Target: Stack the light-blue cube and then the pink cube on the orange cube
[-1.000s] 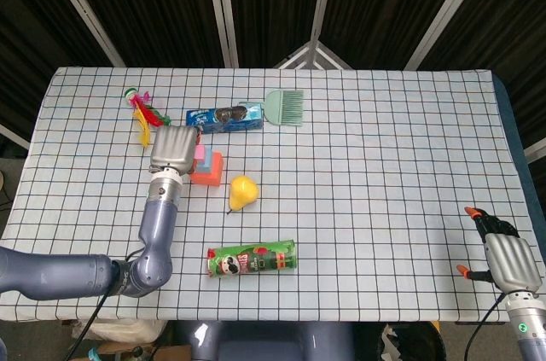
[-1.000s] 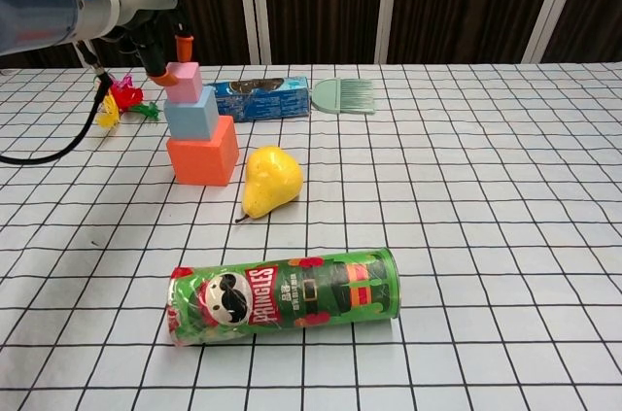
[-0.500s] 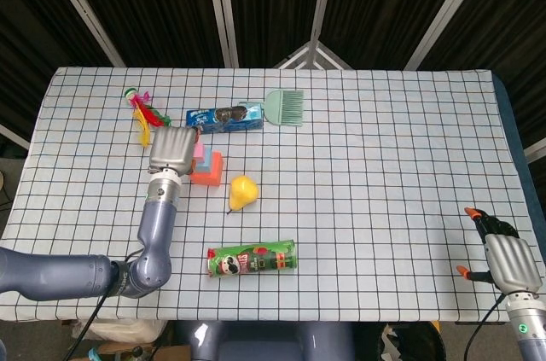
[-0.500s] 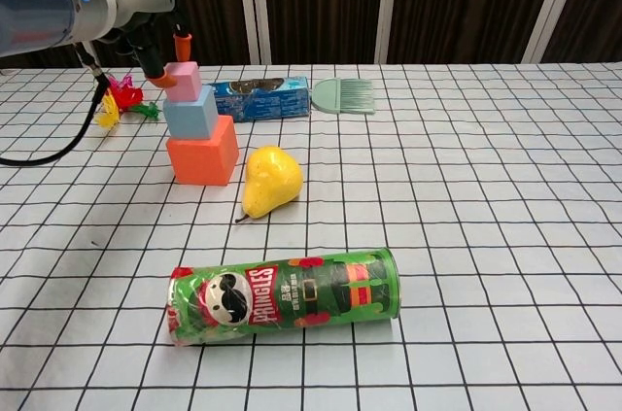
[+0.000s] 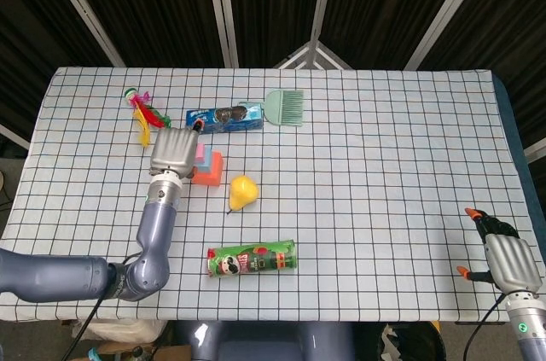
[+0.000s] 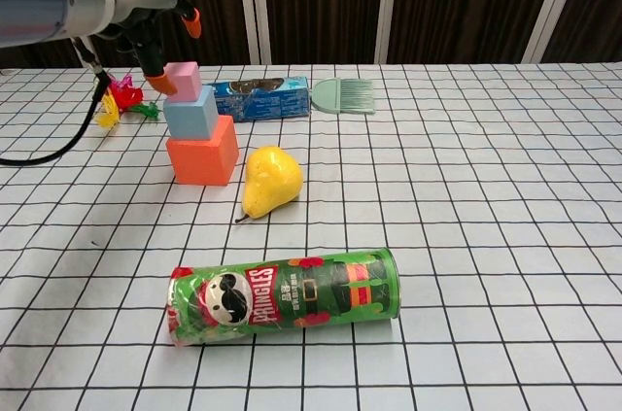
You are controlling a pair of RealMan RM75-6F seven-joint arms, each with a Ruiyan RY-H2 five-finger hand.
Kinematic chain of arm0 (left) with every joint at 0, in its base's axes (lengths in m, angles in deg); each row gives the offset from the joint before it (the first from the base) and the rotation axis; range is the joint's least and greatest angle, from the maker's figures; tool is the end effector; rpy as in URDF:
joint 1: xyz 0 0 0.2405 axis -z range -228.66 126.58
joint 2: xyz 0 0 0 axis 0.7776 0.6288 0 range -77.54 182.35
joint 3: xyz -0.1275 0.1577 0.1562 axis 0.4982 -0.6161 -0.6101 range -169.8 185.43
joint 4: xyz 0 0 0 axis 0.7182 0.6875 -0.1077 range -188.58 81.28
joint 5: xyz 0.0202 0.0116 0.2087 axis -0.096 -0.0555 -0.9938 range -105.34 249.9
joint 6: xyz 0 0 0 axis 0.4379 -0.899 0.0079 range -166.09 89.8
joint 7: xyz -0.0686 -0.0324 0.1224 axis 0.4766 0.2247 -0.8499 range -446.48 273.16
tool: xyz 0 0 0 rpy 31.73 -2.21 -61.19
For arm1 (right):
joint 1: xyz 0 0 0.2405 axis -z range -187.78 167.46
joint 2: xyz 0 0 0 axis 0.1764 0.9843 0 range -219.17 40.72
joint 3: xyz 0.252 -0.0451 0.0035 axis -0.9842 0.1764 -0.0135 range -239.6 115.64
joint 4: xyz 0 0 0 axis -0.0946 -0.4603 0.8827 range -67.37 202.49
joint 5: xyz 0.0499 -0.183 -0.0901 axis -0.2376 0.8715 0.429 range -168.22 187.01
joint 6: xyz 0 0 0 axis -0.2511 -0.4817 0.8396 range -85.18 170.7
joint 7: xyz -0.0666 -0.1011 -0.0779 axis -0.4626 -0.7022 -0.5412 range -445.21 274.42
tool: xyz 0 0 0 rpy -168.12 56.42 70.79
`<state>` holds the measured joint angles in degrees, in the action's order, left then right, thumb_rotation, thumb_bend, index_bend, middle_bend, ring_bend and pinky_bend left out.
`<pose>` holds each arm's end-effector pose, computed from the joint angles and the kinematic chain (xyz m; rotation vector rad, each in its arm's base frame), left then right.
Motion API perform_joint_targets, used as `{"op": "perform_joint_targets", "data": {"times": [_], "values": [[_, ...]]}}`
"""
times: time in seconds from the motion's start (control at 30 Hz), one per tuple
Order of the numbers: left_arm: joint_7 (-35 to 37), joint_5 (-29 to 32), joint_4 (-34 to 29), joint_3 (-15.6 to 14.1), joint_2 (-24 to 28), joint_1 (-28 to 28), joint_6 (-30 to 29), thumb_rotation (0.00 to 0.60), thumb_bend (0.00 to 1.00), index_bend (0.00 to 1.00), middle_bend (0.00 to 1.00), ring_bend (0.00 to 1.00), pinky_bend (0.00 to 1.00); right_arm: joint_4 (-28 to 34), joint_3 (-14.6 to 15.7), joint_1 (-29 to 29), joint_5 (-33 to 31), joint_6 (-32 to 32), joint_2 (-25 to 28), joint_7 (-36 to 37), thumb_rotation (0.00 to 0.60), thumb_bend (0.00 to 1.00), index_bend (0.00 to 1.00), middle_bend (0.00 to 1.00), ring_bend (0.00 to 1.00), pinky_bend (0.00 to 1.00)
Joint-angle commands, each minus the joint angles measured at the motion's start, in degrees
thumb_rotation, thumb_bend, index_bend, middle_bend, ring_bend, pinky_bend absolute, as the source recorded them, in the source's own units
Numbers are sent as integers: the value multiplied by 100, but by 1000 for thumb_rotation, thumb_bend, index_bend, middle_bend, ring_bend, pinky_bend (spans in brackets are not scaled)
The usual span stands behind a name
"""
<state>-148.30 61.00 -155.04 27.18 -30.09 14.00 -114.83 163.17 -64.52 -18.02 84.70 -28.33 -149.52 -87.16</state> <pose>-0.0535 0.3847 0.0460 -1.6119 -0.8277 -0.5284 -0.3328 -0.1903 0.1524 1.3959 -1.1103 0.6817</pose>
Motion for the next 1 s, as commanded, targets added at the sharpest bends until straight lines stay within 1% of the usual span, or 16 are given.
{"op": "perform_joint_targets", "data": {"times": [0.03, 0.1, 0.2, 0.27, 0.3, 0.33, 0.37, 0.4, 0.43, 0.5, 0.53, 0.6, 0.73, 0.83, 0.9, 1.0], "values": [[232, -261, -752, 154, 613, -237, -306, 600, 270, 199, 821, 770, 882, 6, 7, -1, 22, -1, 7, 11, 600, 173, 114, 133, 153, 163], [535, -551, -1387, 163, 1140, -555, -415, 600, 270, 257, 801, 752, 880, 15, 12, 3, 54, -17, 15, 29, 600, 173, 113, 133, 153, 163], [1573, -1296, -2465, 24, 2080, -1462, -427, 600, 275, 360, 730, 687, 839, 56, 20, 34, 114, -89, 45, 71, 600, 174, 114, 133, 153, 163], [2508, -2256, -2919, -328, 2607, -2264, -339, 600, 277, 364, 650, 605, 751, 79, 24, 56, 139, -139, 55, 69, 600, 174, 114, 133, 153, 163], [2995, -2853, -3024, -617, 2826, -2701, -254, 600, 277, 348, 597, 543, 677, 88, 26, 63, 147, -158, 54, 51, 600, 173, 114, 133, 153, 163], [3461, -3518, -3010, -921, 3003, -3089, -133, 600, 276, 332, 548, 477, 595, 103, 28, 68, 156, -177, 51, 21, 600, 173, 114, 133, 153, 163], [3905, -4180, -2892, -1257, 3137, -3446, 10, 600, 276, 322, 514, 431, 536, 123, 35, 68, 167, -185, 48, -19, 600, 173, 114, 133, 153, 163], [4339, -4866, -2688, -1579, 3235, -3759, 126, 600, 276, 309, 457, 361, 443, 145, 40, 61, 180, -182, 47, -61, 600, 172, 114, 133, 153, 163], [4622, -5283, -2522, -1751, 3268, -3929, 168, 600, 276, 297, 397, 291, 348, 161, 44, 52, 193, -178, 40, -92, 600, 173, 114, 133, 154, 163], [5295, -6318, -1908, -2191, 3205, -4340, 153, 600, 276, 256, 288, 187, 214, 195, 60, 46, 224, -189, 9, -195, 600, 173, 114, 133, 153, 161], [5478, -6676, -1586, -2356, 3132, -4483, 112, 600, 277, 239, 249, 156, 179, 203, 66, 37, 249, -200, -10, -271, 600, 173, 113, 133, 153, 156], [5565, -7051, -1046, -2509, 2872, -4725, -105, 600, 279, 226, 213, 125, 153, 227, 80, 33, 296, -238, -45, -406, 600, 173, 113, 133, 153, 148], [5545, -7282, -340, -2487, 2222, -5009, -461, 600, 285, 220, 196, 104, 140, 271, 90, 55, 365, -348, -95, -565, 600, 173, 113, 133, 153, 147], [5501, -7268, -53, -2472, 1960, -5064, -414, 600, 293, 220, 193, 104, 139, 299, 100, 72, 366, -377, -98, -611, 600, 173, 114, 133, 153, 147], [5246, -7229, -21, -2455, 1911, -5047, -322, 600, 296, 215, 189, 104, 139, 318, 102, 75, 354, -373, -88, -622, 600, 173, 114, 133, 154, 143], [4907, -7164, -55, -2387, 1807, -5126, -424, 600, 296, 203, 172, 104, 139, 329, 99, 72, 354, -373, -77, -629, 600, 173, 113, 133, 153, 136]]}}
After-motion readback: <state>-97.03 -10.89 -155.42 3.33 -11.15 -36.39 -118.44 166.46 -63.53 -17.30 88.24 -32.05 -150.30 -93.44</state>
